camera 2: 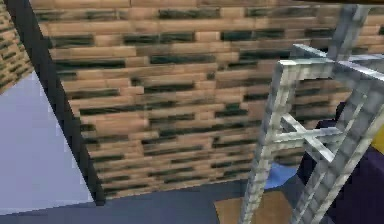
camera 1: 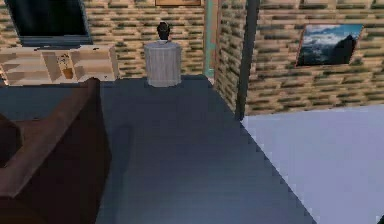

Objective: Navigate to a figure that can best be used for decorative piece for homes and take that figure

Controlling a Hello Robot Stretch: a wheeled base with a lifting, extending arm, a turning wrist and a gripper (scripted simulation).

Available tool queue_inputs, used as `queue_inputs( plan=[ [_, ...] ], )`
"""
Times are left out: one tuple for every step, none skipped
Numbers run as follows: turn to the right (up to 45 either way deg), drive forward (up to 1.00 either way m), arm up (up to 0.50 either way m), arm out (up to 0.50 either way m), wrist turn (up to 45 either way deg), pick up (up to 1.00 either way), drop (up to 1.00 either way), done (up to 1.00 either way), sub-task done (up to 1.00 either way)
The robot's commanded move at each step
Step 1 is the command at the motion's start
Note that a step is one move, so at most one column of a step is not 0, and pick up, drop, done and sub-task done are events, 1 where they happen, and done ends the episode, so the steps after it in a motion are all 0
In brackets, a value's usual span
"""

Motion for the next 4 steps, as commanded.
queue_inputs(
  plan=[
    [0.0, 1.0, 0.0, 0.0, 0.0, 0.0, 0.0, 0.0, 0.0],
    [3.0, 0.0, 0.0, 0.0, 0.0, 0.0, 0.0, 0.0, 0.0],
    [0.0, 1.0, 0.0, 0.0, 0.0, 0.0, 0.0, 0.0, 0.0],
    [0.0, 1.0, 0.0, 0.0, 0.0, 0.0, 0.0, 0.0, 0.0]
  ],
)
